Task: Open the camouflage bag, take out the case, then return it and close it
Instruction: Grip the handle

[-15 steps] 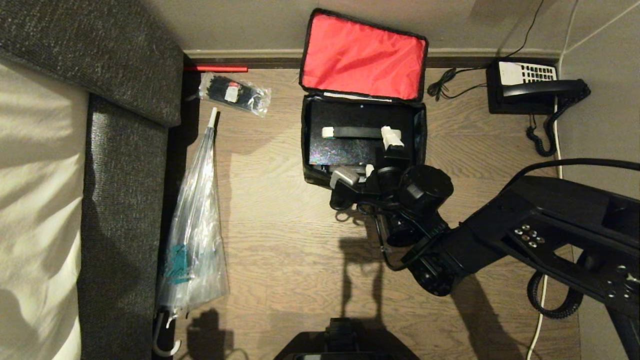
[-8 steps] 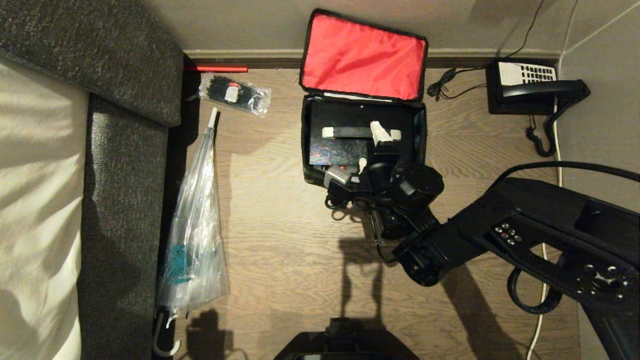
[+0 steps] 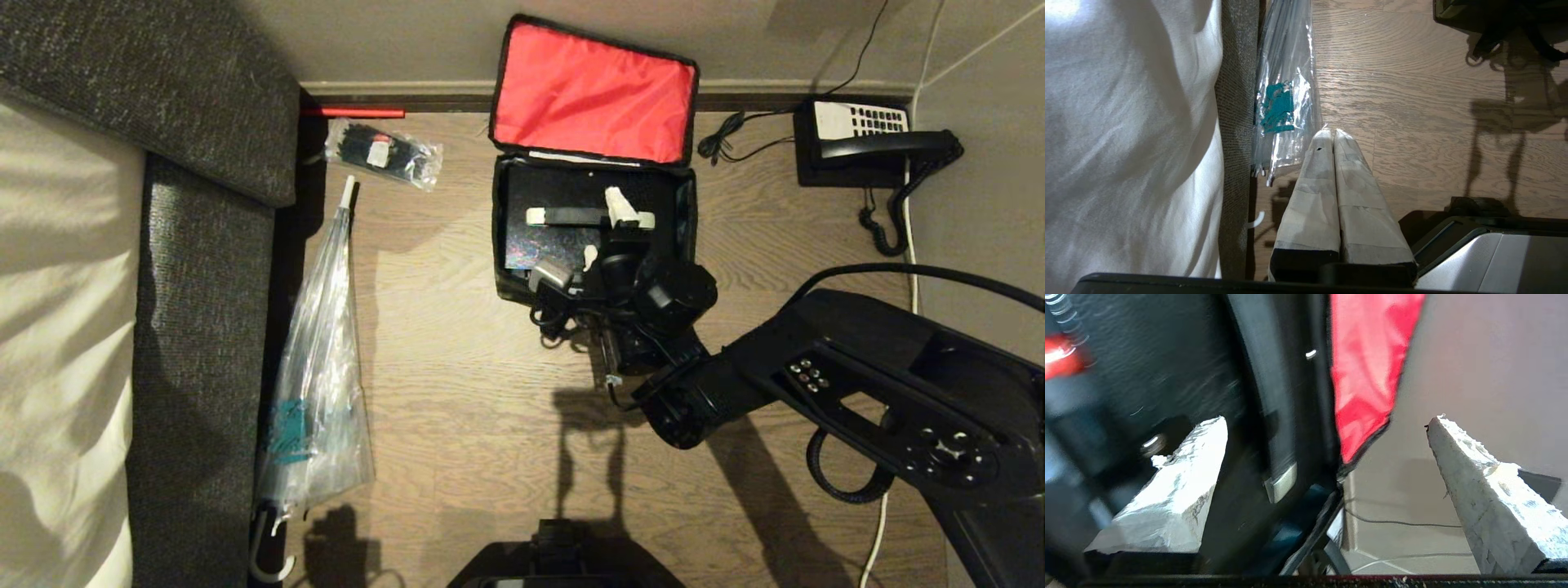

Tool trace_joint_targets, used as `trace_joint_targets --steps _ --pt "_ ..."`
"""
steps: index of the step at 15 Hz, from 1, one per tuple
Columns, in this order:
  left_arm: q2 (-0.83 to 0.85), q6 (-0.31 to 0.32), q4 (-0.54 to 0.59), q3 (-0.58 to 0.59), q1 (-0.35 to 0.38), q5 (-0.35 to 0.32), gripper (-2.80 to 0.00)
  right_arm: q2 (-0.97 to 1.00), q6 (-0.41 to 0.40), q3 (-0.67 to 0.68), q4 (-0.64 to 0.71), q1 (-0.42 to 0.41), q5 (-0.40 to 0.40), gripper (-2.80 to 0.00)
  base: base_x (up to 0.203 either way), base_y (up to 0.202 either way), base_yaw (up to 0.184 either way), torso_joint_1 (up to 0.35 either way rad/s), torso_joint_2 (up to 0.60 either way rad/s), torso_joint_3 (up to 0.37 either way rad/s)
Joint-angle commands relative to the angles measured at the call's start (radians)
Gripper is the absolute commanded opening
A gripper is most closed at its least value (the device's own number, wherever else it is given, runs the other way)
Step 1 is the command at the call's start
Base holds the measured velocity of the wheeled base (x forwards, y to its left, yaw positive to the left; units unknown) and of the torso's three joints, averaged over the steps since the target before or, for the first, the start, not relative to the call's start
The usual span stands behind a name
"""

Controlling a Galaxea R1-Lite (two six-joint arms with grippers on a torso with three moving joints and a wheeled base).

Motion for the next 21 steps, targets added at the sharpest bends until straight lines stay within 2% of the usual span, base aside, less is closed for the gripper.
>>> trace_joint_targets --steps 1,4,6,8,21 --pt "-0.002 0.000 0.000 0.002 0.000 0.000 -2.80 -0.008 -0.004 -0.002 -0.006 -0.004 -0.002 0.00 0.000 0.000 0.000 0.000 0.00 0.000" --pt "-0.002 0.000 0.000 0.001 0.000 0.000 -2.80 -0.131 0.067 0.115 0.008 -0.005 -0.014 0.00 0.000 0.000 0.000 0.000 0.00 0.000" --pt "-0.002 0.000 0.000 0.002 0.000 0.000 -2.80 -0.222 0.117 0.202 0.013 -0.004 -0.057 0.00 0.000 0.000 0.000 0.000 0.00 0.000" --pt "-0.002 -0.001 0.000 0.001 0.000 0.000 -2.80 -0.286 0.144 0.234 0.016 -0.006 -0.079 0.00 0.000 0.000 0.000 0.000 0.00 0.000" --pt "-0.002 0.000 0.002 0.000 0.000 -0.001 -2.80 -0.322 0.140 0.247 0.014 -0.010 -0.085 0.00 0.000 0.000 0.000 0.000 0.00 0.000"
